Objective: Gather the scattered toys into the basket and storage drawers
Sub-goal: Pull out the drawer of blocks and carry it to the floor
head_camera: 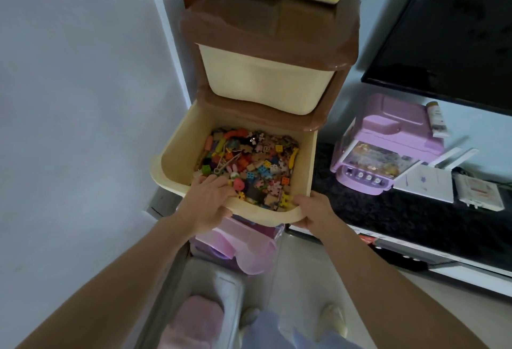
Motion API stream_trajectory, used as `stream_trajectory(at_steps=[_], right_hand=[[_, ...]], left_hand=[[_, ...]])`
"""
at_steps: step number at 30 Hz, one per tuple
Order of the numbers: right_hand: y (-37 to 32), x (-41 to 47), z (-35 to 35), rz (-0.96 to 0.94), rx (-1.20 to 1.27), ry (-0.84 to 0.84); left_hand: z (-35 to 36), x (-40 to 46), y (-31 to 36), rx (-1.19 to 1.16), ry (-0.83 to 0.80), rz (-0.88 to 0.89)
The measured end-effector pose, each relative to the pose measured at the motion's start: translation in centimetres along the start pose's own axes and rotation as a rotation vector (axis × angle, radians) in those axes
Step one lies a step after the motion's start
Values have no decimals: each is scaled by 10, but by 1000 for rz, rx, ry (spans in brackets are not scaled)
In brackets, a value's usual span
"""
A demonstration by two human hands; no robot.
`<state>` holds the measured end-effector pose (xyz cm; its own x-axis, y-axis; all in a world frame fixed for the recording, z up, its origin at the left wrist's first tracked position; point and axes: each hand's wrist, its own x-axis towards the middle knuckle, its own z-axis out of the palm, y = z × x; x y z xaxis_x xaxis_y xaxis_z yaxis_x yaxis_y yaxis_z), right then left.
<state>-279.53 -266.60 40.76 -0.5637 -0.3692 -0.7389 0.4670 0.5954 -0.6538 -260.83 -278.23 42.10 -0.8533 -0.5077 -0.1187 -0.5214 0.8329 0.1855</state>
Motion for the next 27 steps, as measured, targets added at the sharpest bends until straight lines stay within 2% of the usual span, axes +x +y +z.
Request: stream_trajectory(at_steps=[2,4,6,8,10,12,15,19,22,27], right_hand=[[-1,-5,3,-26,27,5],[0,-9,7,-31,33,-1],[5,-14,14,-26,31,-5],[9,-20,19,-34,-10,11],[15,-28,20,-50,-36,23],[21,-38,14,-72,-34,29],[33,-53,-3,-81,0,37],[58,-64,-35,-86,-5,89],[81,-70,-68,-83,-23,133],[125,-93,-135,-68,41,202]], left_hand=[[-10,0,-5,-69,-47,3],[-24,1,-9,-338,-80,-73],[-34,2,-15,-511,7,-168],[-39,6,-27,-372,208,-266],[-40,9,-42,-230,316,-415],[-39,7,-54,-180,264,-552],[-31,1,-62,-70,116,-626],[-19,-1,-54,-185,22,-695],[-10,-2,-33,-189,48,-679],[6,0,41,-232,101,-520]])
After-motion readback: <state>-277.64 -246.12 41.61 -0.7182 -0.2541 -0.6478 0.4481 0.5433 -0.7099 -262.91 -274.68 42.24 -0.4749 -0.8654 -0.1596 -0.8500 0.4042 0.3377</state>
